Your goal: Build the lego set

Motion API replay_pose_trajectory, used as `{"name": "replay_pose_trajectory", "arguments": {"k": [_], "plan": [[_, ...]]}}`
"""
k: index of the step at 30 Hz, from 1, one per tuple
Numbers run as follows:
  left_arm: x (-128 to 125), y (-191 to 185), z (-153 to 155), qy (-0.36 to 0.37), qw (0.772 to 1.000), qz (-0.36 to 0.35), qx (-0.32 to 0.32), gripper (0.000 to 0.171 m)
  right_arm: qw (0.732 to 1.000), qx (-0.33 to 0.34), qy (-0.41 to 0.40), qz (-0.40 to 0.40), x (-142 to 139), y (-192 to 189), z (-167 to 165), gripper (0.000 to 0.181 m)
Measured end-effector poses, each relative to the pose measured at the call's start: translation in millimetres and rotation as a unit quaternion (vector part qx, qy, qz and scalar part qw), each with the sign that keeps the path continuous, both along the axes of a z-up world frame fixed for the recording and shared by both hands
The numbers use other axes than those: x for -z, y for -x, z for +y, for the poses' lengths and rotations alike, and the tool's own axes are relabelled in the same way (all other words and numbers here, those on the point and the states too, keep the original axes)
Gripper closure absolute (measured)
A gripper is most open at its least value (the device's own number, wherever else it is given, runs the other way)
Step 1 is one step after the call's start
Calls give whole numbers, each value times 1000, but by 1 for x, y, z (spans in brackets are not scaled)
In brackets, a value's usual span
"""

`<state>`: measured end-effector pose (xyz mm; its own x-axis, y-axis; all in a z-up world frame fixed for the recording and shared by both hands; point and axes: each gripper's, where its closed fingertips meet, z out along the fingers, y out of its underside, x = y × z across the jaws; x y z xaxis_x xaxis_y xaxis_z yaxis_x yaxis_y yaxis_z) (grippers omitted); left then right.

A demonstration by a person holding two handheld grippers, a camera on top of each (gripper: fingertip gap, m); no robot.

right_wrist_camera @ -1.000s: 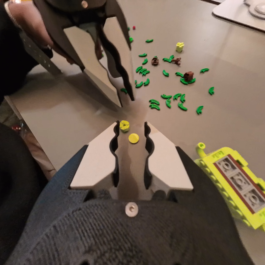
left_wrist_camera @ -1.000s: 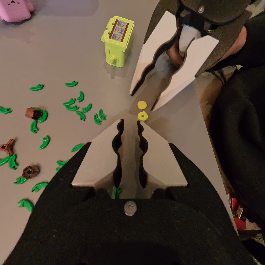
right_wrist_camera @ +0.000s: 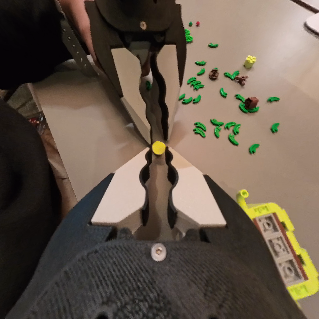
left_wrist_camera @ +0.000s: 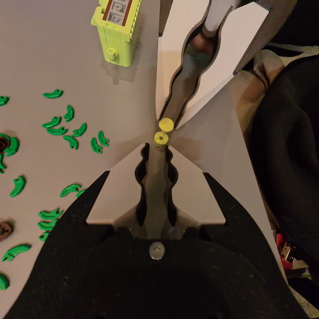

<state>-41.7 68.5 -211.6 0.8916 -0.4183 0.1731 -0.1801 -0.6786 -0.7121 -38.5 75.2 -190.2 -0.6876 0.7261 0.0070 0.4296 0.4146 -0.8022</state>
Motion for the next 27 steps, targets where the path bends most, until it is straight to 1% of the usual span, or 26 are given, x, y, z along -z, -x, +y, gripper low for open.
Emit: {"name": "replay_pose_trajectory", "arguments": {"k": [7, 10, 14, 18, 22, 27], "plan": [[2, 1, 1, 1, 1000, 3, -2, 159, 995, -73, -60, -23, 11, 5, -5, 168], [3, 1, 1, 2, 1000, 2, -1, 163, 992, -98, -67, -40, 12, 6, -4, 168], [3, 1, 1, 2, 1000, 2, -1, 164, 988, -121, -80, -52, 13, 4, -5, 168], [3, 1, 1, 3, 1000, 0, -1, 163, 986, -121, -98, -58, 17, 2, -6, 164], [3, 0, 1, 3, 1000, -1, 0, 163, 989, -112, -83, -50, 10, 2, -9, 160], [3, 0, 0, 3, 1000, -3, 3, 161, 988, -105, -96, -55, 10, 2, -5, 164]]}}
